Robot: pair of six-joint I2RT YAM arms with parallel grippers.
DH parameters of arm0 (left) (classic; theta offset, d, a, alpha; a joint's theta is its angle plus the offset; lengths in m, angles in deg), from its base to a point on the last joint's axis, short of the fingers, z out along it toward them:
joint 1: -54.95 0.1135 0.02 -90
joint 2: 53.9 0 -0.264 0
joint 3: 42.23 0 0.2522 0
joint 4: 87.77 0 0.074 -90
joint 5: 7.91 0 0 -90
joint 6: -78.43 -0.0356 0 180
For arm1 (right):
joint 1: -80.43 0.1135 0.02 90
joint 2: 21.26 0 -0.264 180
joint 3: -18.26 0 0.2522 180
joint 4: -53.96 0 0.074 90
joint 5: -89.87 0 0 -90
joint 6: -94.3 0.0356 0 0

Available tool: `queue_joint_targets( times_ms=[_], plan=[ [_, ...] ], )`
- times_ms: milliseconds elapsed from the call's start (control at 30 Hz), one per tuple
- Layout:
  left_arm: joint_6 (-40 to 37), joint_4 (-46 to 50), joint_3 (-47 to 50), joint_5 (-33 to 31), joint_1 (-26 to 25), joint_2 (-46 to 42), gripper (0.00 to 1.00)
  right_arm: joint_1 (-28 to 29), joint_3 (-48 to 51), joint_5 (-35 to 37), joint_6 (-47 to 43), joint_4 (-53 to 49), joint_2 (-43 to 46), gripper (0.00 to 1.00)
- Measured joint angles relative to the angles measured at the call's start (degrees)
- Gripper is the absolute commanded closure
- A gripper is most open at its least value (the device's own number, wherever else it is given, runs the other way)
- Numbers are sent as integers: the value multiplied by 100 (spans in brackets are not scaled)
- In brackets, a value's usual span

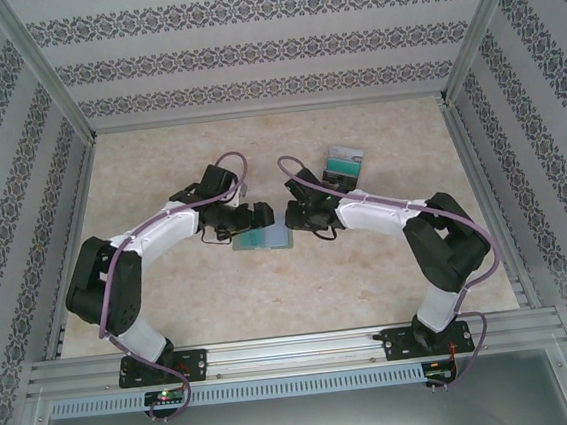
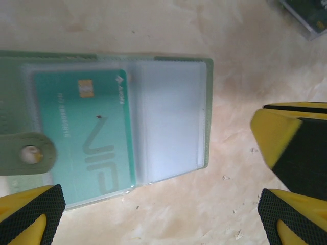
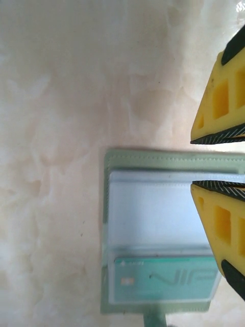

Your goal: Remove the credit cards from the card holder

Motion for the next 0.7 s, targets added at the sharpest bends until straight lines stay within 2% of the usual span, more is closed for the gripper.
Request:
queue_joint_targets(
  times_ms=[100,233,300,433,700],
  plan=[
    [-4,0,170,-22,197,-118,13,22,-162,-13,-28,0,2,73],
    [13,-4,407,-42,459,-81,48,166,-474,-229,-26,103,-140,74],
    [15,-22,470,-42,538,9,60,247,-590,-365,-7,238,-282,75],
    [50,-70,507,-37,570,271,67,332,-697,-728,144,511,-669,76],
    [96,-168,507,-17,570,452,70,339,-730,-1126,433,704,-1202,78]
  ],
)
